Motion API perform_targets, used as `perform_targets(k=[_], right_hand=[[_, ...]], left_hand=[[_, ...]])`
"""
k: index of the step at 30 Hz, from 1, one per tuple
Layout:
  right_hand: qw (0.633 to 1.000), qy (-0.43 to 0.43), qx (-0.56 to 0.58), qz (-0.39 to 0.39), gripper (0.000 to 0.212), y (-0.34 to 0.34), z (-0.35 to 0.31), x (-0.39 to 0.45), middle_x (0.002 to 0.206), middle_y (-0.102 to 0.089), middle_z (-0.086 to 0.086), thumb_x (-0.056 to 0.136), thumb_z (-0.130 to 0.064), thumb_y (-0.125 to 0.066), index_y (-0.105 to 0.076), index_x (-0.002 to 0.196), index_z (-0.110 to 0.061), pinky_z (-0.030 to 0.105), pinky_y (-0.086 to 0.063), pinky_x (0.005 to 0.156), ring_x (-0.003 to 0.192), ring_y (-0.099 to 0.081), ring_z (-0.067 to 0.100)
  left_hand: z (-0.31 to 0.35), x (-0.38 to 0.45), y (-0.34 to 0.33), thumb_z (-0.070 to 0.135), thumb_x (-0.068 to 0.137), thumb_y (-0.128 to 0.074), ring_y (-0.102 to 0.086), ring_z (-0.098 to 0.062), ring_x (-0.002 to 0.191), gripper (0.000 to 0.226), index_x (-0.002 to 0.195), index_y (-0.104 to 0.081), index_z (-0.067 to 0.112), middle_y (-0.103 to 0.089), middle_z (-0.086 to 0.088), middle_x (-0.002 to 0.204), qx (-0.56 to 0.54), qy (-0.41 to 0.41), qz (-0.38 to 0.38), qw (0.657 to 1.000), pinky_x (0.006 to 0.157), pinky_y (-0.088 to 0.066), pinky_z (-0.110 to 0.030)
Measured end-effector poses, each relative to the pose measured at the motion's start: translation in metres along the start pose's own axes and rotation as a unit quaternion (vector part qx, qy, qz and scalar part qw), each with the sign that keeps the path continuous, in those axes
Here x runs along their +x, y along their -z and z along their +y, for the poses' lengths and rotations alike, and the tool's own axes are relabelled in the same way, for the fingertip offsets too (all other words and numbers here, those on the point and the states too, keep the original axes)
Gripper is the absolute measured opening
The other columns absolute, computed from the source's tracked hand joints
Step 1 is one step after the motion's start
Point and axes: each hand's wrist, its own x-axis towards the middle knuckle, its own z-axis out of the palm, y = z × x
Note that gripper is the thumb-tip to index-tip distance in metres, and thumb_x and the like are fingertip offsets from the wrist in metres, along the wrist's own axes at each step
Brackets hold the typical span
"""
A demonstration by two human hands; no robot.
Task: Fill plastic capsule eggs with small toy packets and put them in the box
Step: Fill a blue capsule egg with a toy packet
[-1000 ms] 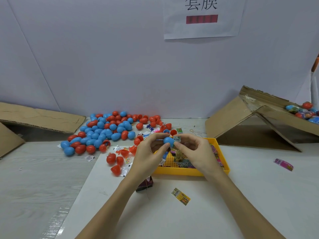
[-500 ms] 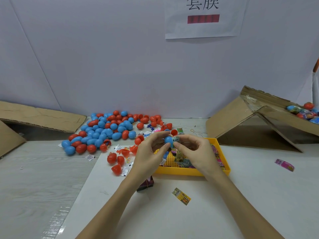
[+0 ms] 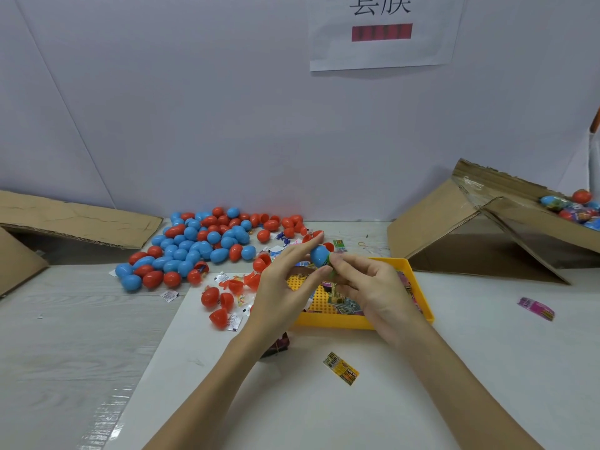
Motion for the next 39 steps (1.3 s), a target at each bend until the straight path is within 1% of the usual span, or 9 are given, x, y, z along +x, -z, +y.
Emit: perform_targets(k=[4,11,16,19,25,29,33,36,39], right_hand=[[0.994,-0.047,0.096,-0.019,0.03,-0.0011,-0.0016,-0.0006,0.112,-0.078,0.014,0.082,-0.029,-0.079,-0.081,0.105,-0.011,0.022,-0.06,0.075,0.103,-0.076,0.025],[0.975,-0.129,0.175,-0.051,0.025,-0.0021,-0.0011,0.0011,0.119,-0.075,0.02,0.087,-0.027,-0.081,-0.082,0.105,-0.008,0.025,-0.061,0.078,0.112,-0.073,0.03],[0.962,-0.16,0.215,-0.044,0.041,-0.0038,-0.0027,0.0005,0.117,-0.074,0.022,0.082,-0.024,-0.083,-0.074,0.116,-0.002,0.027,-0.062,0.074,0.11,-0.074,0.03],[0.959,-0.17,0.222,-0.044,0.045,-0.0042,-0.0033,-0.0015,0.115,-0.075,0.023,0.079,-0.025,-0.084,-0.073,0.116,-0.001,0.027,-0.062,0.073,0.106,-0.075,0.03],[0.957,-0.181,0.225,-0.035,0.043,-0.0054,-0.0026,-0.0032,0.112,-0.075,0.024,0.081,-0.024,-0.083,-0.074,0.115,0.001,0.027,-0.062,0.072,0.101,-0.077,0.029],[0.958,-0.179,0.22,-0.028,0.039,-0.005,-0.0024,-0.0035,0.107,-0.077,0.023,0.079,-0.024,-0.084,-0.077,0.108,0.0,0.027,-0.062,0.071,0.095,-0.078,0.027],[0.958,-0.182,0.223,-0.016,0.038,-0.0055,-0.0003,-0.0031,0.104,-0.077,0.023,0.083,-0.022,-0.082,-0.074,0.112,0.001,0.028,-0.062,0.071,0.092,-0.078,0.027],[0.961,-0.177,0.214,-0.018,0.036,-0.0059,0.0008,-0.0023,0.103,-0.077,0.022,0.089,-0.023,-0.078,-0.072,0.114,0.002,0.029,-0.062,0.072,0.093,-0.078,0.028],[0.977,-0.139,0.159,-0.039,0.035,-0.0046,0.0022,-0.0012,0.11,-0.077,0.021,0.096,-0.026,-0.069,-0.071,0.119,0.001,0.03,-0.063,0.079,0.103,-0.076,0.029]], left_hand=[[0.0003,0.0006,-0.0004,0.021,0.099,-0.064,-0.063,-0.016,0.115,0.047,0.145,-0.056,0.023,-0.064,0.009,0.125,0.015,-0.028,0.001,0.999,0.089,-0.057,-0.023],[0.0016,0.0022,0.0011,0.016,0.099,-0.061,-0.059,-0.009,0.096,0.037,0.136,-0.065,0.015,-0.063,0.01,0.103,0.046,-0.069,0.016,0.996,0.081,-0.047,-0.015],[0.0004,0.0003,-0.0011,0.019,0.099,-0.062,-0.064,-0.02,0.107,0.034,0.133,-0.067,0.016,-0.069,0.008,0.112,0.014,-0.044,0.031,0.998,0.086,-0.057,-0.033],[-0.0006,-0.0003,-0.0022,0.018,0.1,-0.062,-0.064,-0.024,0.108,0.031,0.13,-0.07,0.015,-0.069,0.006,0.11,0.004,-0.03,0.038,0.999,0.085,-0.057,-0.037],[-0.0012,-0.0016,-0.0028,0.007,0.099,-0.062,-0.064,-0.018,0.105,0.028,0.125,-0.072,0.01,-0.068,0.002,0.108,0.029,-0.029,0.046,0.998,0.084,-0.056,-0.029],[0.0008,-0.0017,-0.0038,0.006,0.099,-0.062,-0.064,-0.018,0.103,0.027,0.124,-0.073,0.01,-0.068,0.001,0.105,0.036,-0.039,0.045,0.998,0.082,-0.055,-0.025],[0.0003,-0.0019,-0.0042,0.007,0.099,-0.062,-0.063,-0.018,0.098,0.026,0.123,-0.073,0.011,-0.067,0.003,0.101,0.051,-0.042,0.042,0.997,0.079,-0.052,-0.021],[-0.0017,-0.0019,-0.0048,0.009,0.1,-0.062,-0.063,-0.015,0.097,0.025,0.121,-0.074,0.01,-0.067,0.003,0.101,0.078,-0.048,0.046,0.995,0.079,-0.05,-0.019],[-0.0037,-0.0024,-0.0059,0.013,0.101,-0.061,-0.065,-0.013,0.105,0.024,0.122,-0.073,0.011,-0.069,0.003,0.107,0.079,-0.025,0.058,0.995,0.085,-0.056,-0.024]])
